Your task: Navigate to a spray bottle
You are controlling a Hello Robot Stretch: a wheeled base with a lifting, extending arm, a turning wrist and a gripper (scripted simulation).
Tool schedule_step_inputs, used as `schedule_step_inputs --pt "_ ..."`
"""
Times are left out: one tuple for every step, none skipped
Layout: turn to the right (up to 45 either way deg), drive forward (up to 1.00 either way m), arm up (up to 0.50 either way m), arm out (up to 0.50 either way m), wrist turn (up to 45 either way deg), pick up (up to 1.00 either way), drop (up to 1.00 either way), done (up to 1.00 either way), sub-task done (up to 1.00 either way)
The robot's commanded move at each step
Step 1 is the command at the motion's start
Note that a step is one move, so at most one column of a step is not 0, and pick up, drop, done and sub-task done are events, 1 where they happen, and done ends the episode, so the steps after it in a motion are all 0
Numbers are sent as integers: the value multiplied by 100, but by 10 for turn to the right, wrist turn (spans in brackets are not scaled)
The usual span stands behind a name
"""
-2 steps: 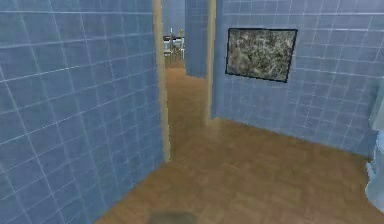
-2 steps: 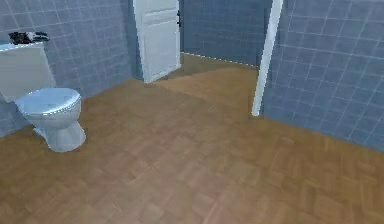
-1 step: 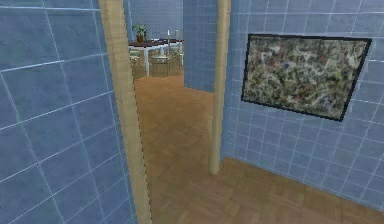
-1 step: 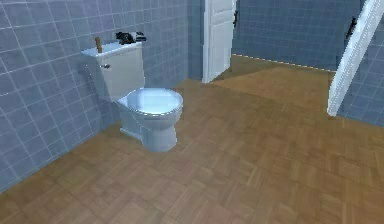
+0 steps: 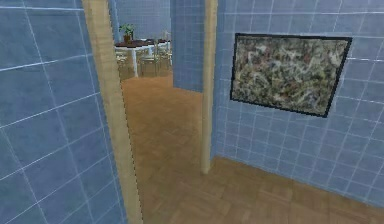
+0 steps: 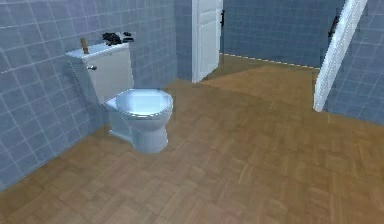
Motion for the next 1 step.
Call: schedule_step_inputs --pt "0 100 0 0 0 0 0 0 0"
